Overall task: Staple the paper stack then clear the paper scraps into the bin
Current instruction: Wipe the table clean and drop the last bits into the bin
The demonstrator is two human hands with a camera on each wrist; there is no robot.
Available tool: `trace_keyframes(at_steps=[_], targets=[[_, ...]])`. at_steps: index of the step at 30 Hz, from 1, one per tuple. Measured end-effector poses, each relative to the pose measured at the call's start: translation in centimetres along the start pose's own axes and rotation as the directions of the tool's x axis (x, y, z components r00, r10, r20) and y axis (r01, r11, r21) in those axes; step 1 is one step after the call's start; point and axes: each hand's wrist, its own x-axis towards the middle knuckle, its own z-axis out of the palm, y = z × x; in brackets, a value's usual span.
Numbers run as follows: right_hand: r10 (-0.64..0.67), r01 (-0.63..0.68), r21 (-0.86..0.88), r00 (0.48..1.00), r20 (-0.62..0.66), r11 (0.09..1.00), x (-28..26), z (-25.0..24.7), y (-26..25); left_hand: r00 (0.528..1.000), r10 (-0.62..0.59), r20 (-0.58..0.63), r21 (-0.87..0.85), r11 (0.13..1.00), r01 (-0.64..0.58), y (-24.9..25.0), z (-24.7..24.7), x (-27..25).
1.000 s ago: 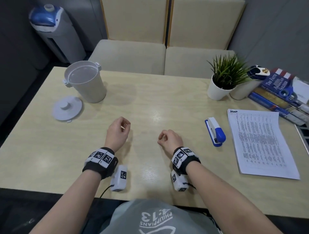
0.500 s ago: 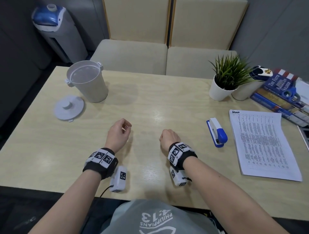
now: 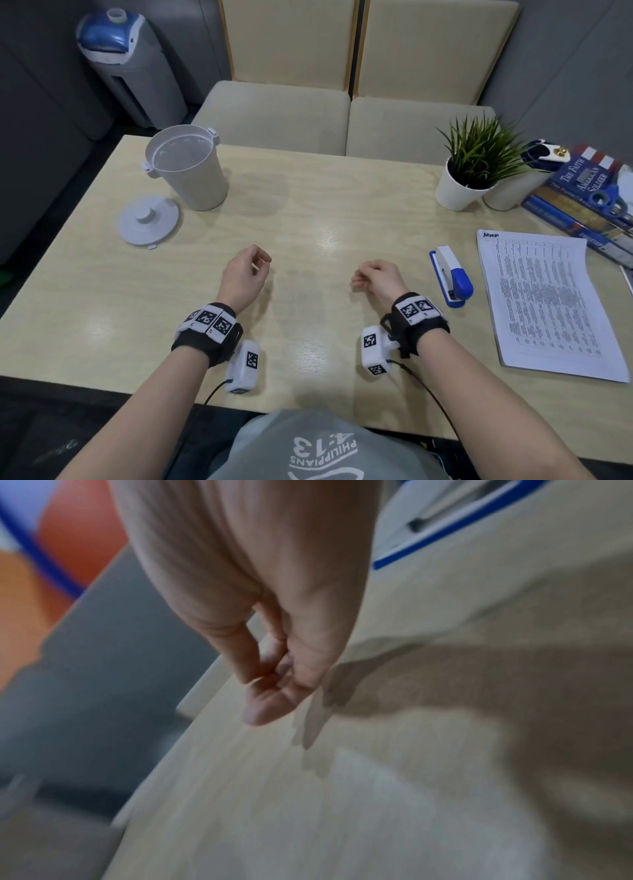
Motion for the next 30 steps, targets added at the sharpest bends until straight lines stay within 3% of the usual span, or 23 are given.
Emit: trace_keyframes(at_steps=[6, 12, 17, 21, 26, 30], targets=[[0.063, -0.079, 0.244, 0.995, 0.074, 0.967, -0.8, -1.8, -1.1, 1.0, 0.009, 0.026, 0.007, 1.0, -0.009, 0.1, 0.0, -0.1], [0.066, -0.078, 0.082, 0.988, 0.139, 0.994, 0.2, 2.7, -3.5, 1.0, 0.004, 0.007, 0.028, 1.0, -0.004, -0.1, -0.8, -0.7], [-0.09, 0.102, -0.049, 0.974, 0.206, 0.994, 2.2, 11.1, -11.3, 0.996, -0.061, -0.072, 0.017, 0.998, 0.062, -2.4, -3.1, -1.4], [-0.218, 0.285, -0.178, 0.922, 0.32, 0.942, 3.8, 20.0, -17.5, 0.982, -0.127, -0.14, -0.014, 0.992, 0.126, -4.8, -5.1, -2.2], [-0.315, 0.443, -0.356, 0.876, 0.364, 0.823, 5.0, 29.9, -20.9, 0.964, -0.174, -0.204, -0.028, 0.985, 0.172, -7.7, -7.1, -2.7], [-0.355, 0.537, -0.508, 0.837, 0.416, 0.673, 6.6, 33.5, -20.6, 0.951, -0.198, -0.236, -0.028, 0.98, 0.198, -9.5, -8.3, -3.0]])
